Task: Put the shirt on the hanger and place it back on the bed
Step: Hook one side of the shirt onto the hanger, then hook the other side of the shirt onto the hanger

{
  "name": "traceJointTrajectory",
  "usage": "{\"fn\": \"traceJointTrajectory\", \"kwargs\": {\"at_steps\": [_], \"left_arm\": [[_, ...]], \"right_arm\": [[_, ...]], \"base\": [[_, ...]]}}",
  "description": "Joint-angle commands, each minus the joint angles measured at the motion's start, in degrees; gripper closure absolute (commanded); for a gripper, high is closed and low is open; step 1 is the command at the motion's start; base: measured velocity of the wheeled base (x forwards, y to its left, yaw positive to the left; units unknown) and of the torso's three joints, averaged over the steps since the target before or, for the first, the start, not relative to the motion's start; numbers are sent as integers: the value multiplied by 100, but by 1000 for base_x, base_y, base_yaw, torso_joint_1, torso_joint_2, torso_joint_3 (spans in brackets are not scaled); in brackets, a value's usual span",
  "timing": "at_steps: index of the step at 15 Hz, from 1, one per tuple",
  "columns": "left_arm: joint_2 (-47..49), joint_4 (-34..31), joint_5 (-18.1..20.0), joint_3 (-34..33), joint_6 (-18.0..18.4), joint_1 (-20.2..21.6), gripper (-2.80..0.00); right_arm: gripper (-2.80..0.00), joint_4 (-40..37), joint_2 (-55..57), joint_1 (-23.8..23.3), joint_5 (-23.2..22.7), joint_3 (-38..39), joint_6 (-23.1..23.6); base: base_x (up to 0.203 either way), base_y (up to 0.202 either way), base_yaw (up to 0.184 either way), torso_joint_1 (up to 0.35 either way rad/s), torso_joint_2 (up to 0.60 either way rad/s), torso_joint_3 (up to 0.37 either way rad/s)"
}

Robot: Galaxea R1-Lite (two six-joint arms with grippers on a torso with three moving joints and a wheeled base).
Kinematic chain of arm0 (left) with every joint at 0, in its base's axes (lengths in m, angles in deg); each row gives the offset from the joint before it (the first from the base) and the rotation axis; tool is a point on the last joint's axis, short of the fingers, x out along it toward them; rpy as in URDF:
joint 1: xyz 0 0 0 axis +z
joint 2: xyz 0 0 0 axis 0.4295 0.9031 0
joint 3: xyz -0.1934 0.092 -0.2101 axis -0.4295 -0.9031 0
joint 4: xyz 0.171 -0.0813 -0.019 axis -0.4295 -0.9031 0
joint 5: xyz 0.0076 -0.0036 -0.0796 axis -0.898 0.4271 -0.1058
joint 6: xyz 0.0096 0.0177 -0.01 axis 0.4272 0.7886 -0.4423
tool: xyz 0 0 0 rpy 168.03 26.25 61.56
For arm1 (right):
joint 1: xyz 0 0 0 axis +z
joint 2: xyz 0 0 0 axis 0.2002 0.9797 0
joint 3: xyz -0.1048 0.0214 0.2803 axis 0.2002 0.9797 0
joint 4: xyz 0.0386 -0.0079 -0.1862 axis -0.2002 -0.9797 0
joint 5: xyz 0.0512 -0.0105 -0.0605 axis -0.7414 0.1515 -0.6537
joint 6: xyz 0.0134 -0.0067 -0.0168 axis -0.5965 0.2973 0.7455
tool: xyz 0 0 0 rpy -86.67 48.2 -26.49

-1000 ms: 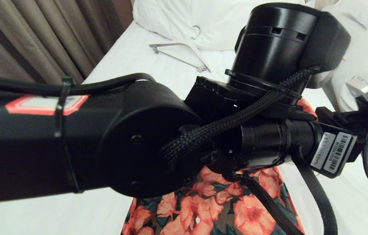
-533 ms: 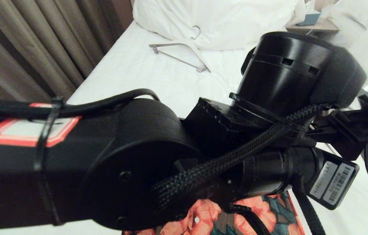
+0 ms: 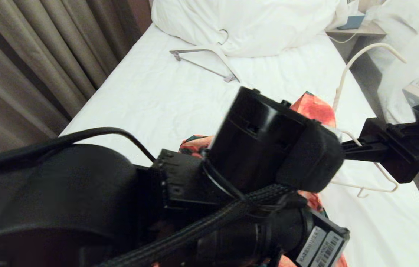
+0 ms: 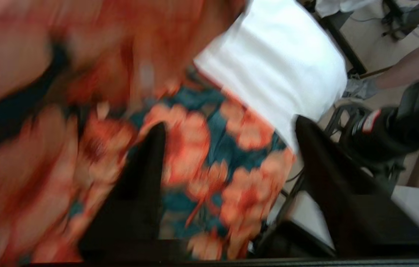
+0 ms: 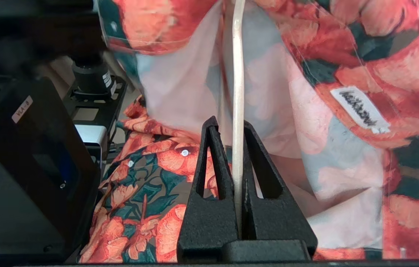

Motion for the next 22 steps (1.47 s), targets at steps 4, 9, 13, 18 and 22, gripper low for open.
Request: {"fn": "traceJointTrajectory", "kwargs": {"at_steps": [4,9,13,18,22], "left_arm": [[-1812,-35,-276,-1050,54,107,0],[-3227,-663,-343,-1164,299,1235,0],[-3763,-838,-345,-1104,370,1419,0],[-3755,-1204,-335,-643,636,1434,0],[-3221,-1106,-304,-627,867,1042,-280]], "right_arm": [[0,-23,-204,133,-40,110,32],[0,-5,-295,507,-28,81,-122],[0,-8,-443,1054,-28,-11,-246],[0,-40,-511,1445,-19,35,-346],[0,-32,-531,1442,-10,26,-381]], "base": [[0,0,0,0,0,0],[0,0,0,0,0,0],[0,0,0,0,0,0],[0,0,0,0,0,0],[0,0,0,0,0,0]]}}
